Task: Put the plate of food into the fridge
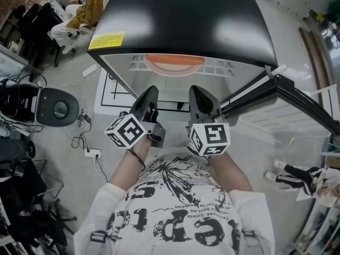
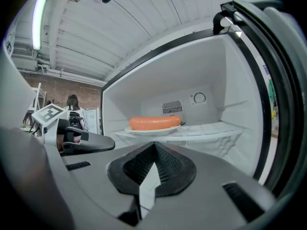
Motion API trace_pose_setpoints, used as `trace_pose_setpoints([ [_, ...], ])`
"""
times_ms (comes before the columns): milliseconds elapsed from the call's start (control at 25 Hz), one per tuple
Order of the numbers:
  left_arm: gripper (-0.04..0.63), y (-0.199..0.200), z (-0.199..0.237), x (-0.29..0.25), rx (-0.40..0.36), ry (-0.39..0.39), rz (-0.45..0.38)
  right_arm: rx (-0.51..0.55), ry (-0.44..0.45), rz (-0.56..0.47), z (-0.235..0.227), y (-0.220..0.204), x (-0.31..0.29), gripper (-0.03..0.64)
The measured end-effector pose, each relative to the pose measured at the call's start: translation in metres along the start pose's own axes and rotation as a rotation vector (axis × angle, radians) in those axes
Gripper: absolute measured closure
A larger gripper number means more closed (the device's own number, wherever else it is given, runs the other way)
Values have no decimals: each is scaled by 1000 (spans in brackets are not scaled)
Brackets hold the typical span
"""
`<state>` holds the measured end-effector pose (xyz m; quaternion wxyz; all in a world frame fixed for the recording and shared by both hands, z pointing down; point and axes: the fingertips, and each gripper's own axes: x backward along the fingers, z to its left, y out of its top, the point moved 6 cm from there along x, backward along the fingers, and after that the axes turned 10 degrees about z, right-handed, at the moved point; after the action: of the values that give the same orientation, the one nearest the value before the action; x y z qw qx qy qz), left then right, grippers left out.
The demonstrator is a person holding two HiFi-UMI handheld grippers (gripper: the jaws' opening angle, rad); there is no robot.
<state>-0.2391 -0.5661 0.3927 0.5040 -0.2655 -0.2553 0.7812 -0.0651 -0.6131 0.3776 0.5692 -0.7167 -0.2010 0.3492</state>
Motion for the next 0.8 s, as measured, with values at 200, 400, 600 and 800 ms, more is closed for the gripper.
trace_pose_setpoints([
  [200, 588, -6, -12, 8, -337, 69, 92, 6, -29, 0, 14, -4, 6, 617],
  [400, 588, -6, -27, 13, -620, 119, 117, 41, -65, -14, 27, -4, 9, 617],
  [600, 588, -6, -25, 26, -695, 119, 118, 65, -104, -15, 47, -11, 14, 617],
  [800, 588, 1, -36, 37, -813, 98, 81, 51, -118, -22, 55, -9, 17, 617],
])
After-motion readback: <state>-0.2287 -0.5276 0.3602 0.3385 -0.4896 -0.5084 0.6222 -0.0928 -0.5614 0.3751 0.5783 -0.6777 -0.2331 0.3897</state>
